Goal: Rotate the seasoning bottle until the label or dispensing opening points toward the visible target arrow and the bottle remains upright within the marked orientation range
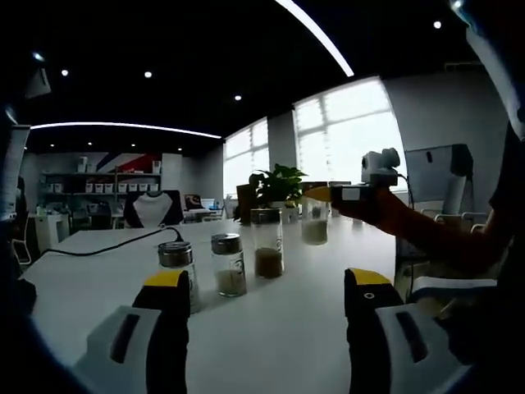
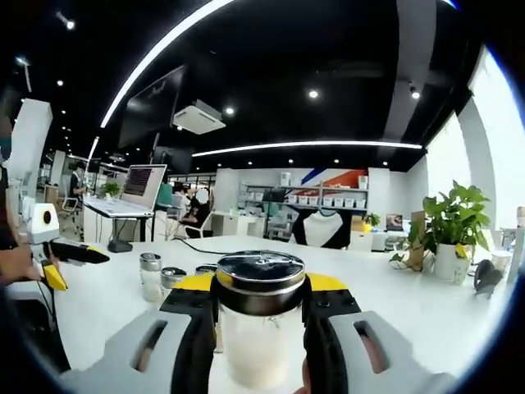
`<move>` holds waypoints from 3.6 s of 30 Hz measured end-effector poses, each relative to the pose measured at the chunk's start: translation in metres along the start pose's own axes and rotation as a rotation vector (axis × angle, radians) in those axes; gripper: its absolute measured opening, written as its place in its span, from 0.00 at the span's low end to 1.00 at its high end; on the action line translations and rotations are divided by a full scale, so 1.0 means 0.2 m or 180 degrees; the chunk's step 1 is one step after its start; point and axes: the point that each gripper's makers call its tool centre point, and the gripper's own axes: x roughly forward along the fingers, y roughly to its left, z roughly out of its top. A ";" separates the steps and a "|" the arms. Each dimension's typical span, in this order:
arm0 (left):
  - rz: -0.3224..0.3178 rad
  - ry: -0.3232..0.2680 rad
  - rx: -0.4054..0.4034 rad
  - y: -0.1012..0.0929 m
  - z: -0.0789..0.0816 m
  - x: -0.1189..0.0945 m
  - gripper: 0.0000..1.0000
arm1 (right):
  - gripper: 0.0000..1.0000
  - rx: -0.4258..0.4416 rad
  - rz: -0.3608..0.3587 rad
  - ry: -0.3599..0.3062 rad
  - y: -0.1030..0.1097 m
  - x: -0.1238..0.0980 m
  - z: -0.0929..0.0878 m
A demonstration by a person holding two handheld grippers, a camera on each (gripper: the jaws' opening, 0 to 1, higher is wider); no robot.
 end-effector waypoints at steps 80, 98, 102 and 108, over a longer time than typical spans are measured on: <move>0.0048 0.0761 0.0306 -0.21 -0.11 0.38 0.43 | 0.38 0.0081 0.1278 -0.0169 0.77 0.09 -0.06; -0.1383 0.0076 -0.0043 -0.46 0.03 0.32 0.46 | 0.37 0.0519 0.2383 -0.0352 0.84 -0.13 0.08; -0.1158 0.0216 -0.0015 -0.45 -0.01 0.33 0.45 | 0.38 0.0510 0.2363 -0.0282 0.85 -0.12 0.04; -0.0272 0.0437 0.0243 -0.26 -0.06 0.36 0.45 | 0.38 0.0352 0.1721 -0.0261 0.76 -0.02 0.00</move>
